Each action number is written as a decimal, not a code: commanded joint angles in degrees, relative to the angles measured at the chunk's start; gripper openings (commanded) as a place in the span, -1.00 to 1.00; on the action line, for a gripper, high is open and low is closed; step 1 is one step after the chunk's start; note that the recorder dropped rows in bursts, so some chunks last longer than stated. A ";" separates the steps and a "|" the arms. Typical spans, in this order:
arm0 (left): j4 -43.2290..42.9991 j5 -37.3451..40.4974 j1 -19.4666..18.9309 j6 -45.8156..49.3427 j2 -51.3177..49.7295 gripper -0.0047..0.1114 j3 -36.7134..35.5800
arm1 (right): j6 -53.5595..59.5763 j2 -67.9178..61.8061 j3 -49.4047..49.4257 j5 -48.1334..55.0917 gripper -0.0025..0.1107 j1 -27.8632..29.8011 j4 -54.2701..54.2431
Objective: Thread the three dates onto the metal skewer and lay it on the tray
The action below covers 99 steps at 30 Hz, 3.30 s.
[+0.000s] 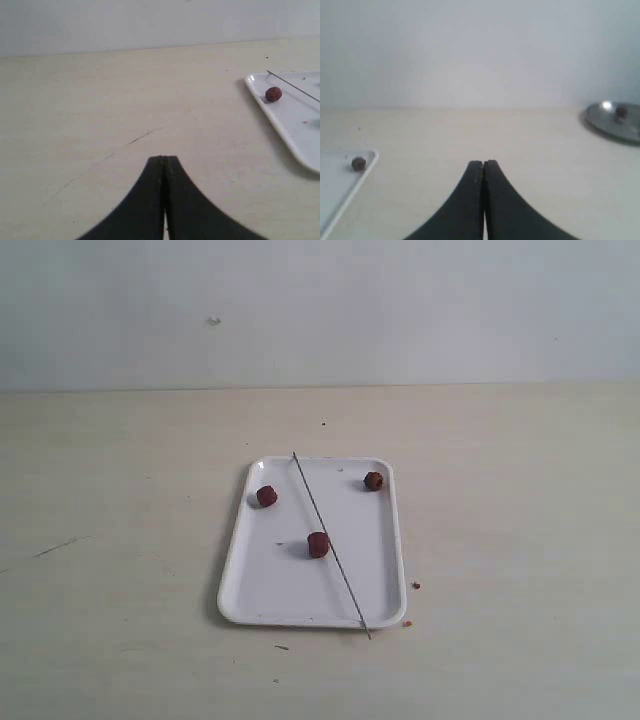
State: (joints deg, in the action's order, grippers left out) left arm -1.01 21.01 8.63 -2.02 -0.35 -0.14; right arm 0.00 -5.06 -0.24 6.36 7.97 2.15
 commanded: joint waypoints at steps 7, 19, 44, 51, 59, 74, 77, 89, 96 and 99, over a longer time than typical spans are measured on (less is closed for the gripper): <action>-0.18 -0.64 -0.17 0.00 0.35 -0.92 0.14 | -11.22 0.23 0.24 -26.20 -0.96 0.40 -0.34; -0.18 -0.64 -0.17 0.00 0.35 -0.92 0.14 | -15.76 -13.17 -13.19 -36.29 -0.96 0.40 -7.13; -0.18 -0.64 -0.17 0.00 0.35 -0.92 0.14 | -0.72 -101.27 -85.36 54.92 -0.96 -24.36 -0.34; -0.18 -0.64 -0.17 0.00 0.35 -0.92 0.14 | -1.59 -107.06 -87.08 47.24 -0.81 -31.06 -4.28; -0.18 -0.64 -0.17 0.00 0.35 -0.92 0.14 | -1.69 -110.94 -87.08 51.17 -0.29 -32.90 -8.70; -0.18 -0.64 -0.17 0.00 0.35 -0.92 0.14 | -1.56 -118.79 -87.08 50.25 -0.24 -35.26 -9.76; -0.18 -0.64 -0.17 0.00 0.35 -0.92 0.14 | -1.56 -119.74 -87.08 50.25 -0.24 -35.26 -9.51; -0.18 -0.64 -0.17 0.00 0.35 -0.92 0.14 | -1.56 -120.34 -86.96 45.69 -0.29 -35.26 -9.51; -0.18 -0.64 -0.17 0.00 0.35 -0.92 0.14 | -1.56 -121.00 -86.73 46.64 -0.30 -35.26 -9.51; -0.18 -0.64 -0.17 0.00 0.35 -0.92 0.14 | -1.56 -121.00 -86.73 46.99 -0.30 -35.26 -9.10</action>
State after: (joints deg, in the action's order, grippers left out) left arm -1.01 21.01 8.63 -2.02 -0.35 -0.14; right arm -1.51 -126.00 -86.88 52.91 -27.07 -7.75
